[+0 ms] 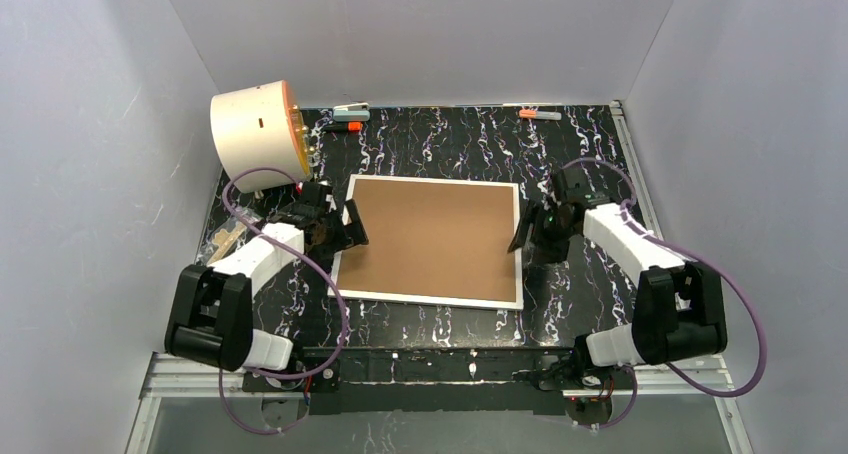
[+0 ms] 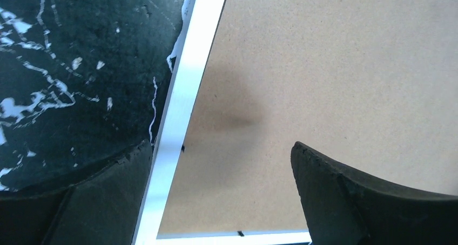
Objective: Put the photo into the frame
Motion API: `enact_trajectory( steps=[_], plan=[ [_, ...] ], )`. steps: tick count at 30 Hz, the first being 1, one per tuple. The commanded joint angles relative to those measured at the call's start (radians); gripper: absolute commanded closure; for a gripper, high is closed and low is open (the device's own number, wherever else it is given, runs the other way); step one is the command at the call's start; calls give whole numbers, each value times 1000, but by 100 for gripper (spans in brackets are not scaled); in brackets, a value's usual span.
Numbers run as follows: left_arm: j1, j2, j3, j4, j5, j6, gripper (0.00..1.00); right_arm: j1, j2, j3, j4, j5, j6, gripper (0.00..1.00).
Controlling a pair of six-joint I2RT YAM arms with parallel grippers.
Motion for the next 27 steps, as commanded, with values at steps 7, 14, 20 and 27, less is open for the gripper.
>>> enact_trajectory(
  steps=[7, 14, 20, 27],
  plan=[
    [15, -254, 49, -393, -40, -59, 2, -35, 346, 474, 181, 85, -33, 22],
    [-36, -376, -54, -501, 210, -105, 2, -32, 581, 684, 233, -8, -24, 21],
    [-145, -345, -144, -430, 238, -195, 2, -24, 712, 786, 310, -35, -61, 21],
    [-202, -294, -208, -284, 258, -265, 2, -18, 802, 831, 259, -158, -127, 21]
  ],
)
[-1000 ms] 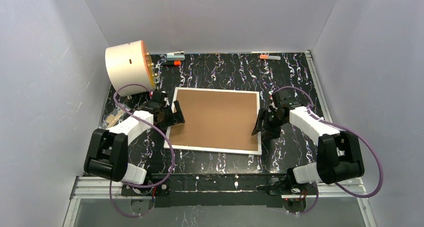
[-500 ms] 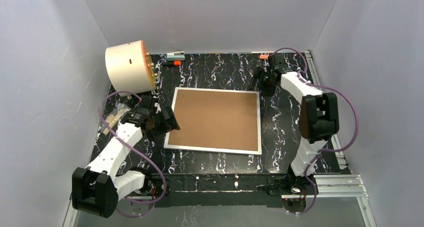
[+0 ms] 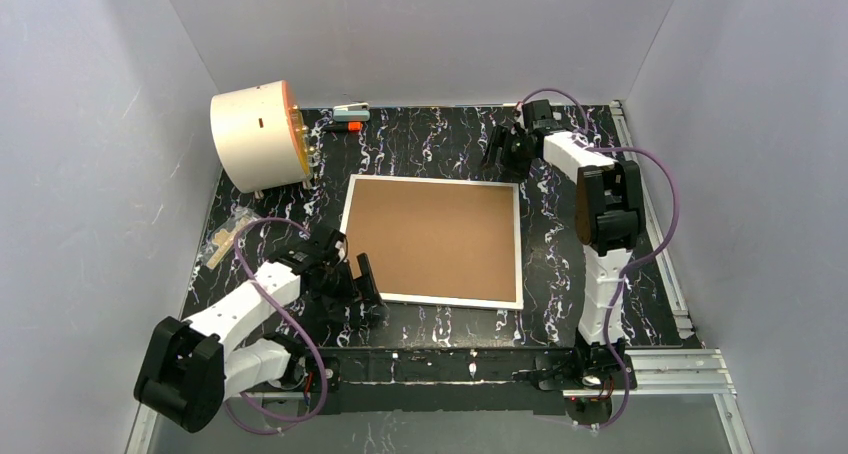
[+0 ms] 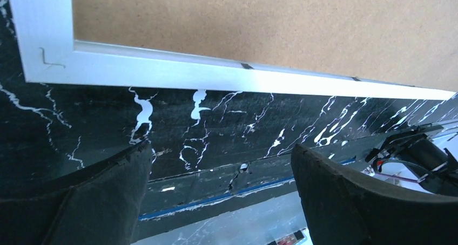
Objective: Put the photo into the frame
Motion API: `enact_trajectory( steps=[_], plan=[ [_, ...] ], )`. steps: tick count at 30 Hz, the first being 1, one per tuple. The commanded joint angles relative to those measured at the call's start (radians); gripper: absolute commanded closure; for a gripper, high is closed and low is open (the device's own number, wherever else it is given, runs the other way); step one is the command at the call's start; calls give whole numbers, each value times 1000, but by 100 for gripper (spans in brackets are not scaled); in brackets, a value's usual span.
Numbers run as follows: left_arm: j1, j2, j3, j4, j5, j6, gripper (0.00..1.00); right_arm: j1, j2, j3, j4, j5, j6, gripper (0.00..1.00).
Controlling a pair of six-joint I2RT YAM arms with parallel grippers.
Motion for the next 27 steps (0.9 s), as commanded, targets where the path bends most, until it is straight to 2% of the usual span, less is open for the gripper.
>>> enact_trajectory(
  steps=[1, 7, 13, 19, 21, 25, 27],
  plan=[
    [-12, 32, -34, 111, 28, -64, 2, 12, 7, -13, -8, -94, -54, 21],
    [-11, 123, -28, 311, -27, -108, 1, 12, -68, -167, -3, -147, -46, 23],
    [13, 265, 67, 391, -93, -64, 2, 10, -216, -361, -37, -136, -15, 25],
    [79, 435, 180, 463, -20, 14, 2, -5, -415, -639, 6, -173, 55, 29],
    [83, 484, 227, 464, -4, 44, 2, -6, -463, -706, 23, -202, 75, 34],
    [96, 580, 310, 472, 47, 81, 2, -5, -523, -807, 65, -258, 101, 44],
    [96, 614, 341, 476, 59, 90, 2, -5, -542, -819, 59, -252, 99, 46]
  ],
)
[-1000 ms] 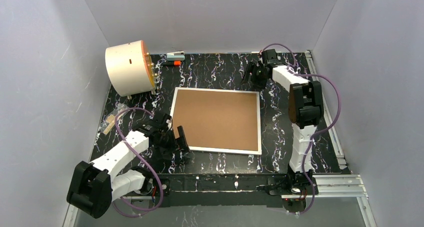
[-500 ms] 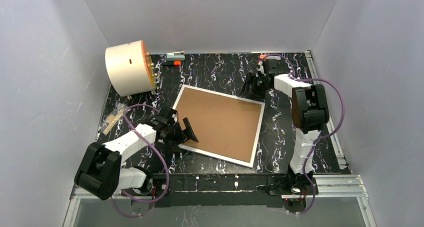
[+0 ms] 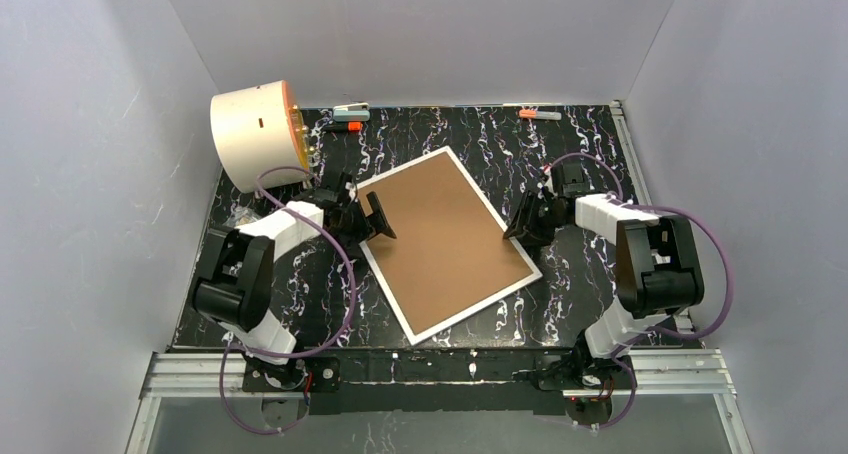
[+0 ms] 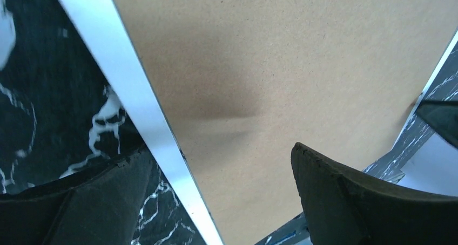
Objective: Put the photo into the frame
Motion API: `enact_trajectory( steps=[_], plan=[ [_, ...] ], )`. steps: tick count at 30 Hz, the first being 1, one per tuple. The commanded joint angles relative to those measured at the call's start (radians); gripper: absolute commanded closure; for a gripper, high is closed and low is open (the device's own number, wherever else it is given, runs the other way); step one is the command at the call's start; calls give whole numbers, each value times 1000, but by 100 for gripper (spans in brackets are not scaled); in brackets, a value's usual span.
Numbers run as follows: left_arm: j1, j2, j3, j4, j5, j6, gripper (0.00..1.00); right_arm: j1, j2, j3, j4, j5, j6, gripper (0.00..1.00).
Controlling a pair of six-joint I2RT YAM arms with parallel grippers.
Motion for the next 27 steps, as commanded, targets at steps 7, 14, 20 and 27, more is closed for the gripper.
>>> enact_trajectory(
  steps=[7, 14, 20, 27],
  plan=[
    [-20, 60, 72, -48, -97, 113, 2, 46, -184, 36, -218, 53, 82, 28],
    [-21, -95, -1, -120, -114, 147, 2, 46, -333, -31, -337, 44, 78, 28],
    [-27, -166, -95, -91, -1, 148, 4, 46, -403, -133, -363, -63, 92, 39],
    [-41, -185, -165, -35, 99, 132, 16, 45, -397, -219, -325, -167, 95, 57]
  ],
)
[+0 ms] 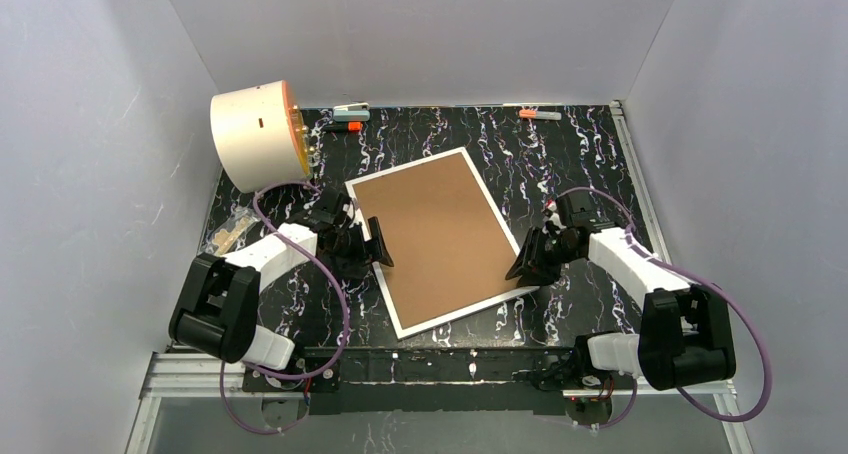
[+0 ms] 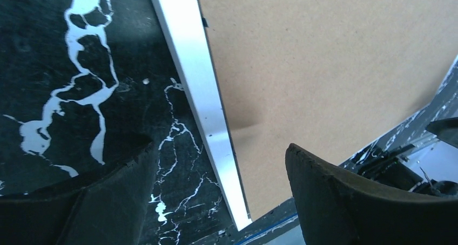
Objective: Put the photo into the frame
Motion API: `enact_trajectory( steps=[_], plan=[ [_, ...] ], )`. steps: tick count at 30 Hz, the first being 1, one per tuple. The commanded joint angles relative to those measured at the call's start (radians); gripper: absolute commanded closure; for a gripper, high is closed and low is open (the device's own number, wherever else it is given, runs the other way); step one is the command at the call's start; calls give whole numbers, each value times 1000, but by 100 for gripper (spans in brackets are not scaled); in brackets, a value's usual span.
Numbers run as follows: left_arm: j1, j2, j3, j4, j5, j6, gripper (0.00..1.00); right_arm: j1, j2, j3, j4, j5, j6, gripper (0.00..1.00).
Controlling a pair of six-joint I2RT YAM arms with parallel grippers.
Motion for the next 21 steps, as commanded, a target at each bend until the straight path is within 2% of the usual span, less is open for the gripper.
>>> enact_trajectory(
  steps=[1, 7, 21],
  plan=[
    [-9, -33, -42, 30, 79, -5, 17, 2, -7, -30, 13, -81, 5, 58],
    [-11, -38, -90, 74, 79, -37, 20, 1, 34, -62, 78, -72, 6, 60],
    [-11, -38, -117, 94, 76, -45, 20, 3, 121, -100, 220, 23, 33, 66]
  ],
)
